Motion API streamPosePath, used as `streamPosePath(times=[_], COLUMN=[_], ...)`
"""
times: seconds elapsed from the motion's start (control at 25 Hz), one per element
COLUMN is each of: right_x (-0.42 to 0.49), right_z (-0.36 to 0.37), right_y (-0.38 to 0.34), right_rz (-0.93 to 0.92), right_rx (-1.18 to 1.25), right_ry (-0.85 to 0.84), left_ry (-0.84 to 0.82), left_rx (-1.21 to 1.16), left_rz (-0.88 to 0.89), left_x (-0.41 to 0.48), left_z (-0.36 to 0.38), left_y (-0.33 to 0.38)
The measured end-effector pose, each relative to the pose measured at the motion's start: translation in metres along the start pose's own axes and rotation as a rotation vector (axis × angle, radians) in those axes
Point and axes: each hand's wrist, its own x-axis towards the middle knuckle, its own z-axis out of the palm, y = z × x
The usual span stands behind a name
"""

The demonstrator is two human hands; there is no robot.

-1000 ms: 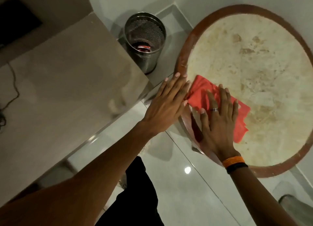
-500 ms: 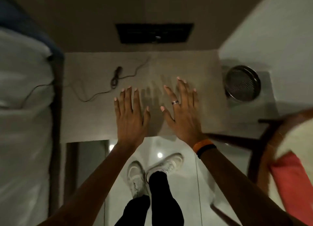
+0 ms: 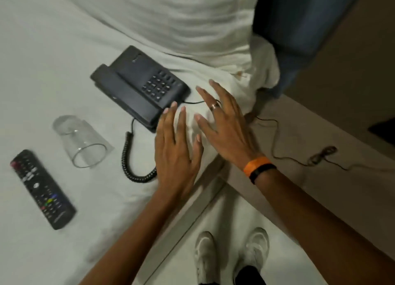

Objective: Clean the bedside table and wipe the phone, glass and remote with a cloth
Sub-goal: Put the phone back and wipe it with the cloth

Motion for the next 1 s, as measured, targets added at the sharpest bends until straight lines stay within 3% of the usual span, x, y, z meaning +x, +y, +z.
streamPosePath(times=[0.08, 0.16, 0.28, 0.4, 0.52, 0.72, 0.88, 1.0], right_x=[0.044, 0.082, 0.122, 0.132, 0.111, 0.020, -0.061, -0.112], right_z=[0.016, 0.028, 0.039, 0.044, 0.021, -0.050, -0.099, -0.112], right_y=[-0.021, -0.034, -0.039, -0.042, -0.045, -0.017, 0.037, 0.080], right_rz=[-0.052, -0.042, 0.120, 0.220, 0.234, 0.268, 0.473, 0.654], right_rx=[0.091, 0.168, 0.304, 0.257, 0.327, 0.513, 0.446, 0.546], right_ry=[-0.006, -0.051, -0.156, -0.184, -0.108, 0.200, 0.412, 0.541], left_ry=[0.140, 0.255, 0.286, 0.301, 0.352, 0.275, 0.024, -0.251], left_rx=[-0.032, -0.163, -0.529, -0.679, -0.686, -0.736, -0.855, -0.789], left_rz=[-0.114, -0.348, -0.774, -0.936, -0.847, -0.415, -0.390, -0.302], left_x=[0.020, 0.042, 0.072, 0.087, 0.073, 0.029, 0.009, 0.003], left_z=[-0.018, -0.030, -0.033, -0.025, -0.027, -0.025, 0.006, 0.045], left_y=[-0.015, -0.028, -0.040, -0.043, -0.026, 0.038, 0.101, 0.128])
